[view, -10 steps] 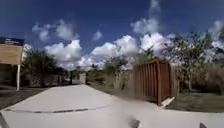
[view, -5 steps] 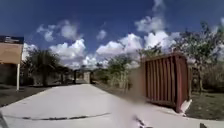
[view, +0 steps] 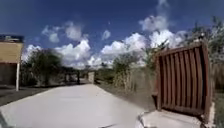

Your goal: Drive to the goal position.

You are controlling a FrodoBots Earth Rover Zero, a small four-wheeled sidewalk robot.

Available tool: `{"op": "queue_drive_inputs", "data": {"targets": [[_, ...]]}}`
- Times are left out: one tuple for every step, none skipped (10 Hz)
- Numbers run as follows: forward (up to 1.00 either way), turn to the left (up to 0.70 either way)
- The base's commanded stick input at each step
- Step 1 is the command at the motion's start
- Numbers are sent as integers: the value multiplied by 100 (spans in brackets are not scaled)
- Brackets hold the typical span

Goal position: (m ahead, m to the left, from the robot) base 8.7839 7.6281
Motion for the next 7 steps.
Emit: {"op": "queue_drive_inputs", "data": {"targets": [[70, 14], [69, 14], [68, 14], [67, 13], [67, 13], [65, 15], [64, 16]]}}
